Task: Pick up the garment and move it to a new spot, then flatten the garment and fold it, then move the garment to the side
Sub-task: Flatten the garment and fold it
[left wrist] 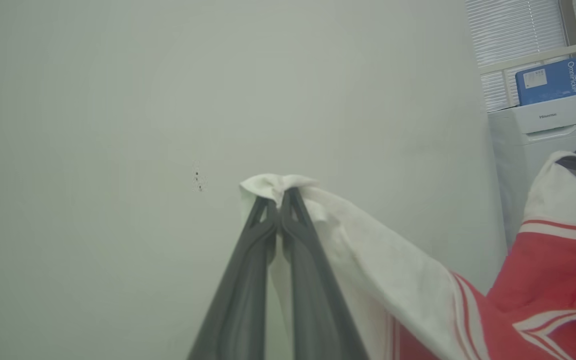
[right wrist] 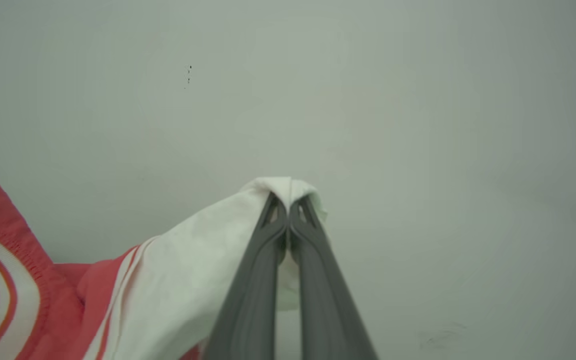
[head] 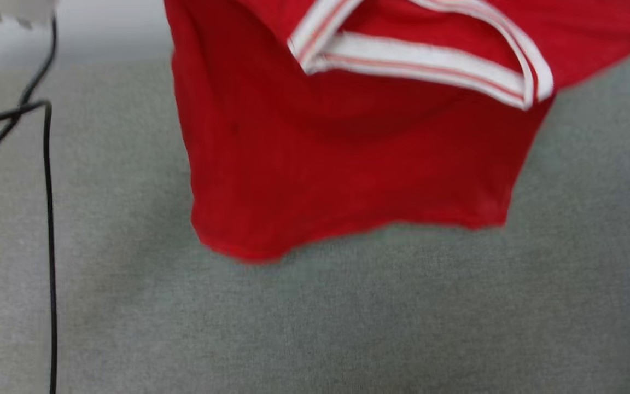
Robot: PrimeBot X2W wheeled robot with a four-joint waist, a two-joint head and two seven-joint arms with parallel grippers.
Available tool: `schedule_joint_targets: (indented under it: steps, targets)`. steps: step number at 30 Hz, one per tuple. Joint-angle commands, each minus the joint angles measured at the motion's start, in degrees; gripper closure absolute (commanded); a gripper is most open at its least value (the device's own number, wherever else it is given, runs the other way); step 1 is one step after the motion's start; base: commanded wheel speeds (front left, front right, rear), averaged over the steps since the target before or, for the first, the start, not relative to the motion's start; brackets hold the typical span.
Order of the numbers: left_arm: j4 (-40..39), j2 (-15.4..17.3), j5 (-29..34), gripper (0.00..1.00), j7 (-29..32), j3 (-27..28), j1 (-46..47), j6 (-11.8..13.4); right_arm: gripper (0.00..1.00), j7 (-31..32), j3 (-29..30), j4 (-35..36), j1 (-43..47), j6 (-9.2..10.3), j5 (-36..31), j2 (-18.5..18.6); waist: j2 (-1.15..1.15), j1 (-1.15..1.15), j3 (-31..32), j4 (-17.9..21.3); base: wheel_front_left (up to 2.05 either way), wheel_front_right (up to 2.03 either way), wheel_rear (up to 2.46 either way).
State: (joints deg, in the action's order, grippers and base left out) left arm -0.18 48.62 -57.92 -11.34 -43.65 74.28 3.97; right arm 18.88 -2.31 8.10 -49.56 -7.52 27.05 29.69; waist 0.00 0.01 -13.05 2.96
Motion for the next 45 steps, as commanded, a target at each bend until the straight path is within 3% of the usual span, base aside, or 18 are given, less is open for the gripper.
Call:
schedule_joint_targets:
  steps: [1,14,23,27,33,45]
  targets:
    - [1.03,-0.36,0.75,1.0,-0.08,0.29,1.23,-0.01,1.0,-0.37,-0.32,-1.11,-2.35,0.06,-0.23,-0.58,0.0,-0.01,-4.03,0.2,0.0,0.0,0.0]
    - [21.2,-9.16,6.6,1.0,-2.02,1.03,19.33,-5.19,1.0,-8.46,-4.03,-24.26,-29.64,0.06,-7.02,-5.7,0.0,-0.01,-15.92,0.52,0.0,0.0,0.0]
    - [32.68,-12.09,8.06,1.0,-3.57,3.13,25.66,-8.77,1.0,-14.58,-5.58,-36.88,-39.57,0.06,-9.63,-8.84,0.0,-0.01,-21.09,0.7,0.0,0.0,0.0]
    - [34.48,-12.27,8.97,1.0,-3.89,4.45,22.83,-9.74,1.0,-18.54,-5.84,-40.93,-38.27,0.06,-8.29,-11.4,0.0,-0.01,-21.34,1.15,0.0,0.0,0.0]
    - [31.27,-12.83,11.15,1.0,-3.95,11.28,14.28,-9.98,1.0,-24.62,-8.06,-44.32,-32.9,0.06,-7.29,-13.64,0.0,-0.01,-19.43,1.55,0.0,0.0,0.0]
    - [19.85,-15.03,15.26,1.0,-3.92,24.69,-16.78,-7.96,1.0,-29.57,-14.9,-41.04,-13.82,0.06,-3.55,-10.68,0.0,-0.01,-9.95,0.3,0.0,0.0,0.0]
